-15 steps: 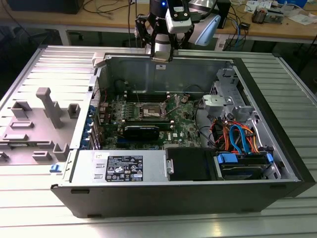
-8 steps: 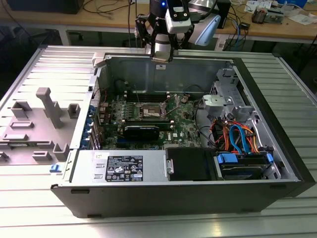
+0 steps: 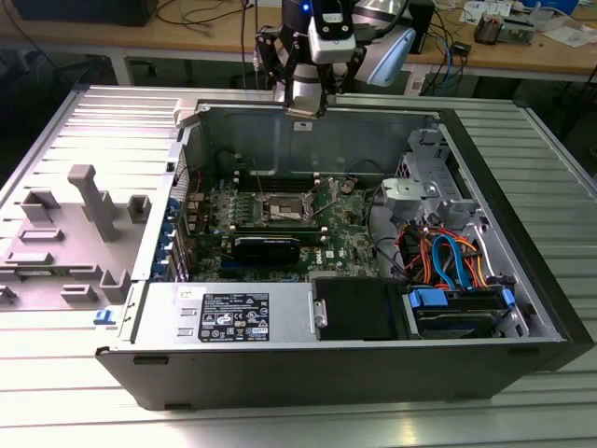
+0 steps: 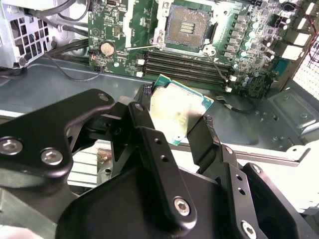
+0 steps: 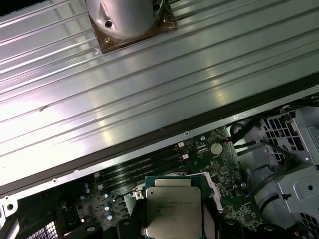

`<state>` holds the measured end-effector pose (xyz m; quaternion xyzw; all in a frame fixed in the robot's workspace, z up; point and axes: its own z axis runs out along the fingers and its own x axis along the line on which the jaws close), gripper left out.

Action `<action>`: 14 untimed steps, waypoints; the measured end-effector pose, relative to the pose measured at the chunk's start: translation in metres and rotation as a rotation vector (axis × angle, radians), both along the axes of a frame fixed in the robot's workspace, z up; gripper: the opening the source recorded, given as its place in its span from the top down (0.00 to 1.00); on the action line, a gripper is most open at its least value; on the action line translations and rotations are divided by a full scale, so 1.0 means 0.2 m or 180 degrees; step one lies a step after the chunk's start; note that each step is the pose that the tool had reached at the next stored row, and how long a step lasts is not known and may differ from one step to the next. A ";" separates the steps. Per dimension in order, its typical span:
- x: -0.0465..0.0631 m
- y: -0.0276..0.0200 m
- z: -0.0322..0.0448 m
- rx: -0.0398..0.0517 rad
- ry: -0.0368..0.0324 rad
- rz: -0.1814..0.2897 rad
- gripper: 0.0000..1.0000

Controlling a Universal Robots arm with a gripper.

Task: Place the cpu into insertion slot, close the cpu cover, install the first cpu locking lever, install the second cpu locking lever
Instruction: 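Place the cpu into insertion slot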

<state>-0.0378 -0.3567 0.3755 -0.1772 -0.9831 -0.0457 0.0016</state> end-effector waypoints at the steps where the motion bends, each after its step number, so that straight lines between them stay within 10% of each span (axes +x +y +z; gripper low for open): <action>1: 0.00 0.000 0.000 0.0000 0.0000 -0.0019 0.46; 14: 0.00 0.000 -0.002 0.0000 0.0000 -0.0147 0.46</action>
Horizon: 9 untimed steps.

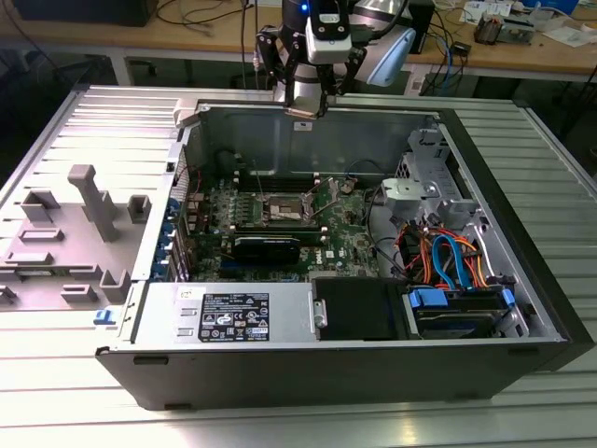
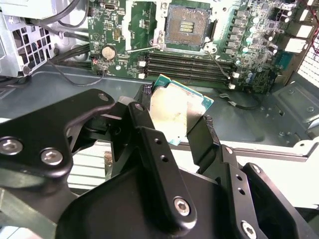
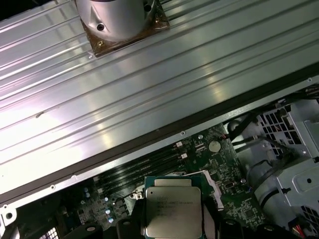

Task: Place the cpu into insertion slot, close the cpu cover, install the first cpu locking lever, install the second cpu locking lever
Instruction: 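Place the cpu into insertion slot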

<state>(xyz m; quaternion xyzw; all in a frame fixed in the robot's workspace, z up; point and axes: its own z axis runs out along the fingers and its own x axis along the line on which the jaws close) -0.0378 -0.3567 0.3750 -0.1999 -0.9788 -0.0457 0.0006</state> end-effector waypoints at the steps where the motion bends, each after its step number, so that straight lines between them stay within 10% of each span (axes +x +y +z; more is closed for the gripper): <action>1: 0.00 0.000 0.000 0.0000 0.0000 -0.0006 0.46; 9: 0.00 0.000 -0.005 0.0000 0.0000 -0.0067 0.46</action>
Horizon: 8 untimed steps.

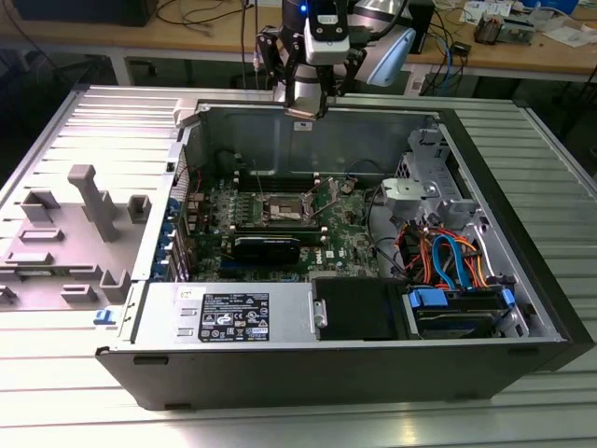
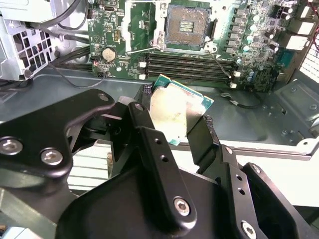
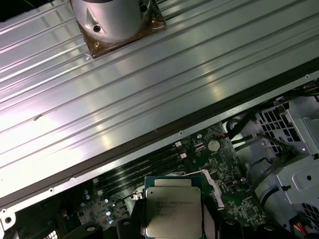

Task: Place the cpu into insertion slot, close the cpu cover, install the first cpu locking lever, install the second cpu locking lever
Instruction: 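Place the cpu into insertion slot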

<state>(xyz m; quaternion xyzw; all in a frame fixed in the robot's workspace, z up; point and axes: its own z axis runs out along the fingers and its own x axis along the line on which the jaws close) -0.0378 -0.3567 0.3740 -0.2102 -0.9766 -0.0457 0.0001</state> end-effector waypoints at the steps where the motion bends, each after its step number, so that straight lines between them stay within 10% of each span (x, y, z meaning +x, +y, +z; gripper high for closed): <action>1: 0.00 0.000 0.000 0.0000 0.0000 -0.0007 0.46; 8: 0.00 0.000 -0.004 0.0000 0.0000 -0.0064 0.46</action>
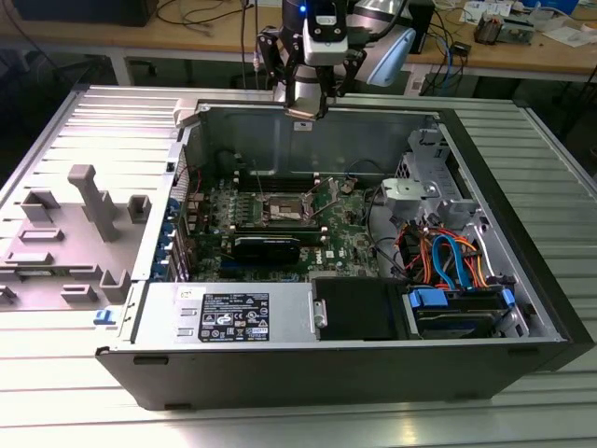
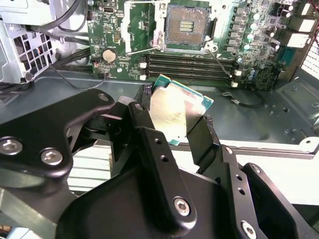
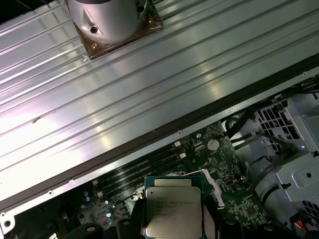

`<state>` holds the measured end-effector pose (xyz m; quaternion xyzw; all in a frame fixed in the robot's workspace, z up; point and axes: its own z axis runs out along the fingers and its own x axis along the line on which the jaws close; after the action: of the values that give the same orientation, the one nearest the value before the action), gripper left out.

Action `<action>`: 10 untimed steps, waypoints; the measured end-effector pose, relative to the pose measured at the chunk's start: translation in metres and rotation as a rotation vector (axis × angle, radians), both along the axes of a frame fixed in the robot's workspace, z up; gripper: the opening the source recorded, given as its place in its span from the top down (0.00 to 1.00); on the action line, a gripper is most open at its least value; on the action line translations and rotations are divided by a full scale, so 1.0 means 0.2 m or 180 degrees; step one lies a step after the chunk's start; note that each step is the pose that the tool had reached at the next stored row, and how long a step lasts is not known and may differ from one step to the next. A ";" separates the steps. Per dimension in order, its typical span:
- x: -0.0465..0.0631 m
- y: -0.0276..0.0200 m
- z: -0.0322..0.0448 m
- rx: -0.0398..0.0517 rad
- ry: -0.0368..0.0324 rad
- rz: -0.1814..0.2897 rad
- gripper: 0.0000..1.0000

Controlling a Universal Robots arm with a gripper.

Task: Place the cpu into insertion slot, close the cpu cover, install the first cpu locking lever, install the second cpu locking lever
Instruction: 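Place the cpu into insertion slot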

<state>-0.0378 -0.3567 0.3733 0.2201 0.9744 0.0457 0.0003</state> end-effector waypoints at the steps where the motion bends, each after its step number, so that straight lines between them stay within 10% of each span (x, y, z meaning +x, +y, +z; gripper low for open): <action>1: 0.00 0.000 0.000 0.0000 0.0000 -0.0007 0.46; 10: 0.00 0.000 -0.004 0.0000 0.0000 -0.0079 0.46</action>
<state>-0.0378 -0.3567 0.3725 0.2321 0.9716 0.0457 0.0008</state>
